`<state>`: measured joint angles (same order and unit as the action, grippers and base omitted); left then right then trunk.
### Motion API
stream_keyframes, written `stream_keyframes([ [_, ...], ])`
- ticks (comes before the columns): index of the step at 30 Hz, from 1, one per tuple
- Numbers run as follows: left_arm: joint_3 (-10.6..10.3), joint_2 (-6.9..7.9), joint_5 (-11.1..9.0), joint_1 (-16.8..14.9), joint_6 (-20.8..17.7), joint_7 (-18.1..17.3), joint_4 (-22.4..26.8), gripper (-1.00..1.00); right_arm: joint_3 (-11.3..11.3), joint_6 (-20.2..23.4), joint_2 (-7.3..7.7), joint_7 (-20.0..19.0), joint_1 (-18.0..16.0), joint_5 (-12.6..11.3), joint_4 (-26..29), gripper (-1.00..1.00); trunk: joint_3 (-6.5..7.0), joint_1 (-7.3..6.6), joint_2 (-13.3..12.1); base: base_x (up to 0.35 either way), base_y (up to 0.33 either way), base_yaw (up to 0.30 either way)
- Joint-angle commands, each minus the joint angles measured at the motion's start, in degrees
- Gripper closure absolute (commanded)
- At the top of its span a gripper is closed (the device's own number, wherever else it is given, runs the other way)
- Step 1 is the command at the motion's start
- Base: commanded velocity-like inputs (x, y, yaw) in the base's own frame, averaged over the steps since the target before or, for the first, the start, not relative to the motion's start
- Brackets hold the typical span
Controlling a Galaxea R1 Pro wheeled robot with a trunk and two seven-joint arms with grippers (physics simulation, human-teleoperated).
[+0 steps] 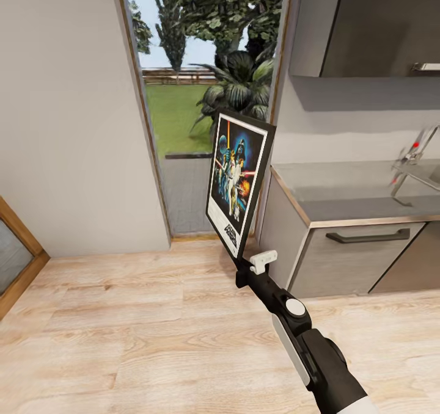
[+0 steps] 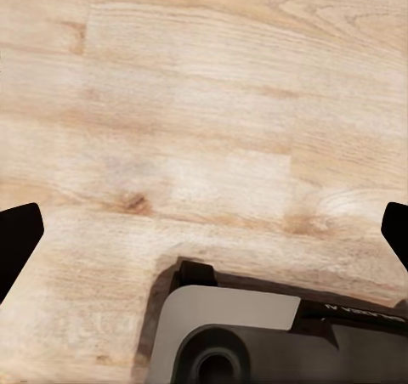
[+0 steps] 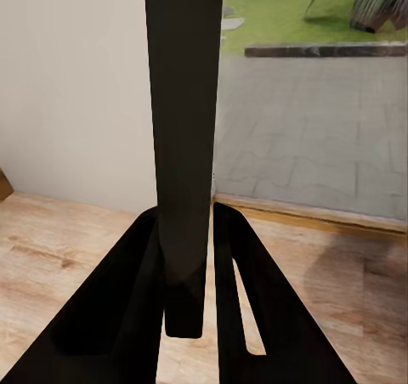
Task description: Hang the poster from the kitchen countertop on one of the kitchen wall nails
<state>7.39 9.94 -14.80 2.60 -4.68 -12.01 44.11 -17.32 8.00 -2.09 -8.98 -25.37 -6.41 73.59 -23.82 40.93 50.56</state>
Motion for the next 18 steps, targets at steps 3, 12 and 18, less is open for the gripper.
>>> stream_keyframes([
  [3,0.15,-0.01,-0.39,0.04,-0.45,-0.3,-0.17,-1.0,0.03,0.32,-0.02,-0.18,-0.03,-0.67,0.06,1.0,0.49,-0.65,-1.17,0.0,0.0,0.0],
  [12,0.1,-0.08,-0.15,0.04,-0.42,-0.3,-1.17,-1.0,0.09,0.26,-0.02,-0.16,-0.03,-0.62,0.07,1.0,2.1,-2.63,-4.78,0.0,0.0,0.0],
  [18,0.09,-0.1,-0.14,0.04,-0.42,-0.3,-1.19,-1.0,0.06,0.18,-0.02,-0.16,-0.03,-0.62,0.07,1.0,3.18,-3.95,-7.19,0.0,0.0,0.0],
])
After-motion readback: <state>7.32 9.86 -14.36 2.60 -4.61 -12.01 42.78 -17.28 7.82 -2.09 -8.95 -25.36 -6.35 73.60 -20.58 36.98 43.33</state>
